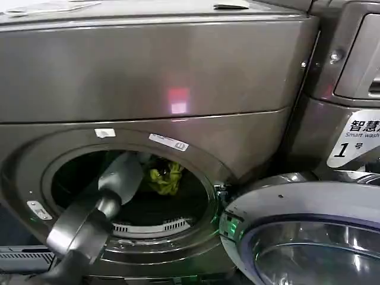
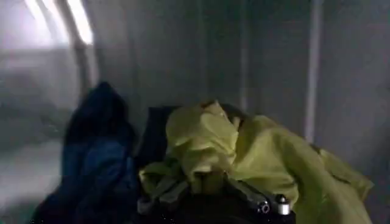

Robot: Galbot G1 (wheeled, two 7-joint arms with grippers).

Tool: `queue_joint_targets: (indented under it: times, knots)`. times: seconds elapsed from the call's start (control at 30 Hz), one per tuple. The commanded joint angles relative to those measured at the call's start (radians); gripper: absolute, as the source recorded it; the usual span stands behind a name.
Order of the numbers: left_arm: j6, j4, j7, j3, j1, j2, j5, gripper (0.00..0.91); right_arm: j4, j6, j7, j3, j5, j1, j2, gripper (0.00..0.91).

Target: Grasp the clothes from the dryer.

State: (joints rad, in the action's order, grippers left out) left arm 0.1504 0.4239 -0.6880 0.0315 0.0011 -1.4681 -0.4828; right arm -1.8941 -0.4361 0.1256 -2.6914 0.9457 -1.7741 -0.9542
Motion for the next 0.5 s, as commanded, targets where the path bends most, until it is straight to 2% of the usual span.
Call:
queue_joint_targets:
  times: [0.03, 0.13, 0.33, 0.5]
  knots:
    - [0.122, 0.448, 0.287, 0.163, 0.237, 0.044, 0.266, 0.0, -0.001, -0.003, 0.002, 0.004, -0.001, 0.003, 0.007, 0.907]
    - [0.118, 0.593, 0.388, 0.208, 0.323, 0.051, 0.358, 0.0, 0.0, -0.001, 0.004, 0.005, -0.002, 0.002, 0.006, 0.907]
    - [0.05, 0.804, 0.579, 0.303, 0.482, 0.024, 0.475, 0.0, 0.002, 0.032, 0.005, 0.012, -0.025, 0.004, 0.005, 0.907]
    - [-0.119, 0.889, 0.693, 0.347, 0.579, -0.001, 0.566, 0.0, -0.001, 0.054, 0.007, 0.014, -0.024, 0.003, 0.003, 0.907]
